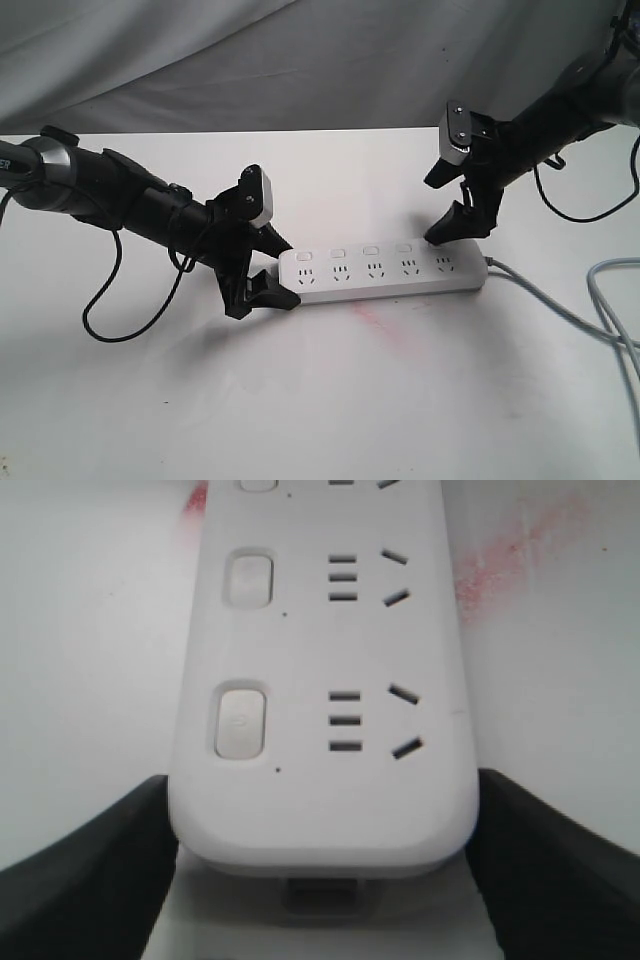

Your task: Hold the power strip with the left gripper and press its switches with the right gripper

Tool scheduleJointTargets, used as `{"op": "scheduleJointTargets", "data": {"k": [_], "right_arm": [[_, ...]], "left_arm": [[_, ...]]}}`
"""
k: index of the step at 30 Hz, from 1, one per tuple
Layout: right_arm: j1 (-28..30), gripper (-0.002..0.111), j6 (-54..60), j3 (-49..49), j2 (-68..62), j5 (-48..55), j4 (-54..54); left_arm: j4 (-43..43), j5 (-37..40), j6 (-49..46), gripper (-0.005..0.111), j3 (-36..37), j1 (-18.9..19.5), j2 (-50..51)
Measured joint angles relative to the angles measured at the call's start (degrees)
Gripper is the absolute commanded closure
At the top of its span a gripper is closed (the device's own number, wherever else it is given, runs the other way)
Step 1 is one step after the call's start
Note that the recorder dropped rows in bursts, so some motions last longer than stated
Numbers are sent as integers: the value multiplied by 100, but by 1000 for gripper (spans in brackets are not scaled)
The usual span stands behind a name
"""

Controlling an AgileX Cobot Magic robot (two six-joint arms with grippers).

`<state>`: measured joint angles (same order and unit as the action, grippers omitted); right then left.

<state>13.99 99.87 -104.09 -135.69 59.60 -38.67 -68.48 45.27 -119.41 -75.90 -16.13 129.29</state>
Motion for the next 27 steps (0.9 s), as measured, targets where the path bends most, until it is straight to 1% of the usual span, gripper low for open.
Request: {"op": "scheduleJointTargets", "data": {"k": [7,18,27], "right_arm": [[-23,11,-91,-12,-26,-66,50],[-194,11,-218,-44,-7,-108,441],[-194,11,-103,-32,46,-137,214]], "left_arm": [[0,0,0,107,0,0,0],[0,0,0,107,0,0,0],[0,0,0,107,0,0,0]]}}
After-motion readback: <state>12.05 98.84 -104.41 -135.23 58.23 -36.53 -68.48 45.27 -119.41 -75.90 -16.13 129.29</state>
